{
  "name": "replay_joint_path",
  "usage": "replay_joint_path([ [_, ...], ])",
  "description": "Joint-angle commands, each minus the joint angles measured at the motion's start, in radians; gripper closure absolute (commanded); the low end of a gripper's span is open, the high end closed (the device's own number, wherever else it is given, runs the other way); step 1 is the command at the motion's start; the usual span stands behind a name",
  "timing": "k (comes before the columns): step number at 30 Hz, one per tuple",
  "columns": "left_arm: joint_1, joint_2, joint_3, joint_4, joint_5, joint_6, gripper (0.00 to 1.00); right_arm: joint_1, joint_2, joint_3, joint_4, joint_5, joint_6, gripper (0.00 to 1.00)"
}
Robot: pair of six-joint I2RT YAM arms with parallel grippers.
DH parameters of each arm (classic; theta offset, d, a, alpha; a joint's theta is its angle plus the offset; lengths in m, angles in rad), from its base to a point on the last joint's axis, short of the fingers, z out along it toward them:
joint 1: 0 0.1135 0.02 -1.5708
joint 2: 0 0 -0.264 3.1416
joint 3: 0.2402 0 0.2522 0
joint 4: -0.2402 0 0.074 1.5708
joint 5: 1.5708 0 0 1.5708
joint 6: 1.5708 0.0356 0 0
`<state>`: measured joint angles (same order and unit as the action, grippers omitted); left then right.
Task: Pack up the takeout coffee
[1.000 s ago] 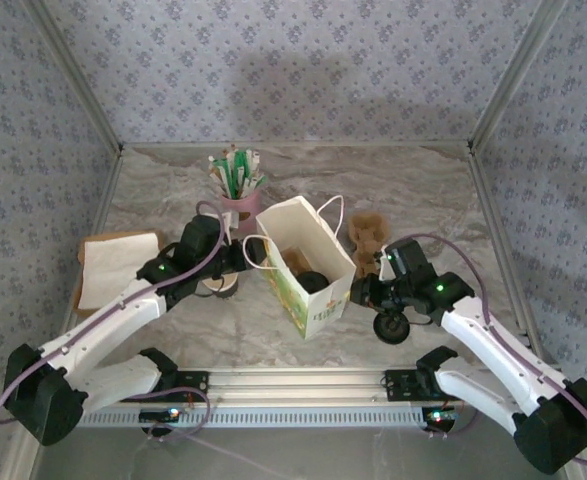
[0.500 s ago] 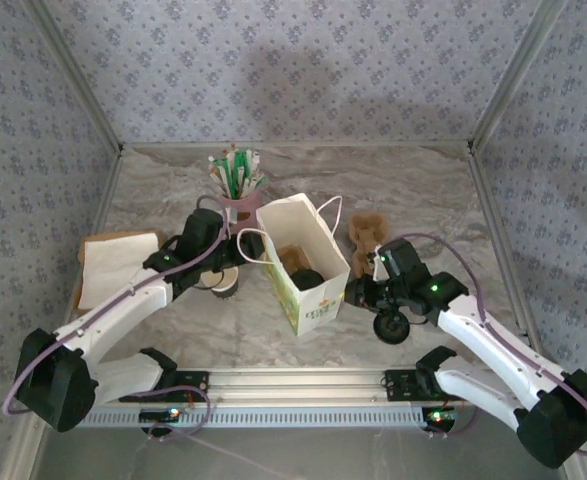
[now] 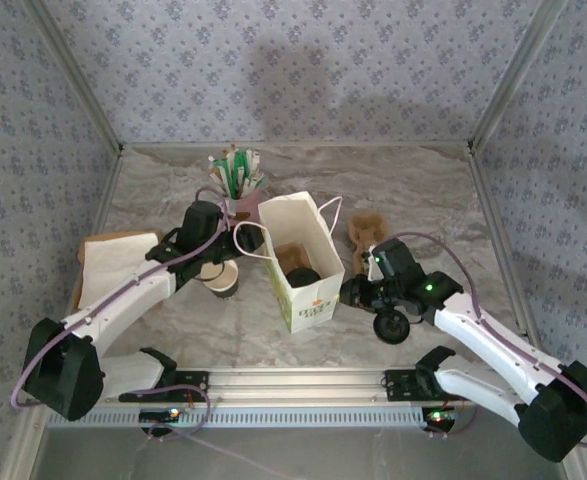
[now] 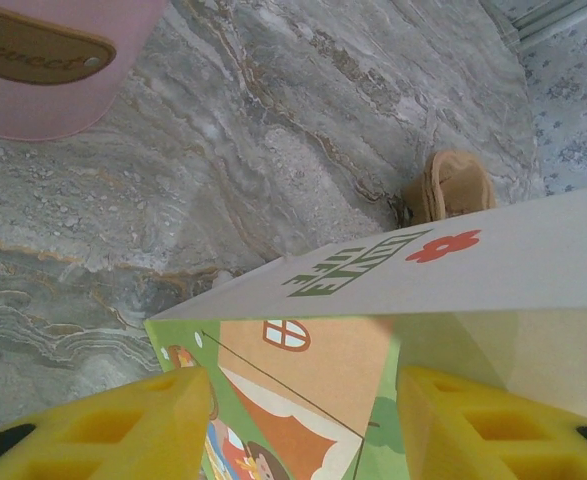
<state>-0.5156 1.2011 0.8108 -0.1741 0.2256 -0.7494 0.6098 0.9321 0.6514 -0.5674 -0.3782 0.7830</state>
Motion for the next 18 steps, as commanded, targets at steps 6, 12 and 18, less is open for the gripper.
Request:
replay_joint_path([
  [6,0.01,-0.051,0.047,-0.03,0.0,0.022,0.45,0.001,-0.043,0.023,-0.104,0.066,-0.021,0.68],
  [12,0.011,-0.132,0.054,-0.122,-0.053,0.04,0.35,-0.018,-0.089,0.086,-0.208,0.133,-0.062,0.61],
  [18,0.02,-0.219,0.08,-0.232,-0.111,0.06,0.2,-0.051,-0.126,0.168,-0.276,0.162,-0.114,0.5],
])
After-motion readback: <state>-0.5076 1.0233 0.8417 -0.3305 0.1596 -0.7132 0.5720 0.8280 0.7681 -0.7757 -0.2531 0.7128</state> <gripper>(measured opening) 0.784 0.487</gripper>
